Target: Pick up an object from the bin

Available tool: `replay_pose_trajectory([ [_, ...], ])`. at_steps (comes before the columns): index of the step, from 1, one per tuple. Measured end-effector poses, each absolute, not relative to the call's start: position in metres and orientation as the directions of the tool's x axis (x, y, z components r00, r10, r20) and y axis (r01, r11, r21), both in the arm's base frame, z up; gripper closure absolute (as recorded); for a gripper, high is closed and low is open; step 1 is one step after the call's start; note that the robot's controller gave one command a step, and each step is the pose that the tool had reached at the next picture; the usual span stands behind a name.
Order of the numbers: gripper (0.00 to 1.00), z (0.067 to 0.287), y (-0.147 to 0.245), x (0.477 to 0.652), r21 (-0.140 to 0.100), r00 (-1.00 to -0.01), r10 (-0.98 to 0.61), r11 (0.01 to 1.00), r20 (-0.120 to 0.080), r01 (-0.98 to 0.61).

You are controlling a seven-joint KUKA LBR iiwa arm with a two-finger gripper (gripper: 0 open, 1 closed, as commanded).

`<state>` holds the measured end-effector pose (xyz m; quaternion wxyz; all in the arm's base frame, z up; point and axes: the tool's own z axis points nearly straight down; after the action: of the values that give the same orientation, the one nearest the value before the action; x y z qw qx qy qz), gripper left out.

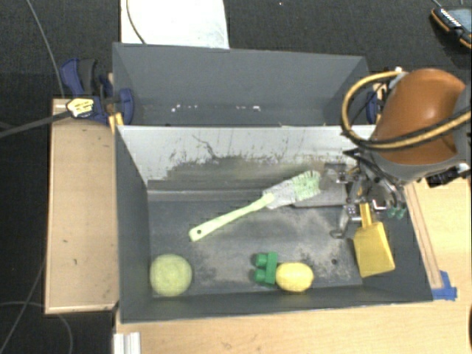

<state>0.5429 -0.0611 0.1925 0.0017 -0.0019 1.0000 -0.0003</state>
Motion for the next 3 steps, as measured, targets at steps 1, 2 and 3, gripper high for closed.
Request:
replay_pose_trajectory([
  [1, 0.0, 0.192, -0.061, 0.543, -0.001, -1.0, -0.004, 1.0, -0.003, -0.004],
  [2, 0.0, 0.169, -0.116, 0.55, -0.001, -1.0, 0.024, 1.0, -0.003, 0.024],
  [3, 0.0, 0.141, -0.038, 0.509, 0.005, -0.996, 0.084, 0.996, -0.004, 0.084],
])
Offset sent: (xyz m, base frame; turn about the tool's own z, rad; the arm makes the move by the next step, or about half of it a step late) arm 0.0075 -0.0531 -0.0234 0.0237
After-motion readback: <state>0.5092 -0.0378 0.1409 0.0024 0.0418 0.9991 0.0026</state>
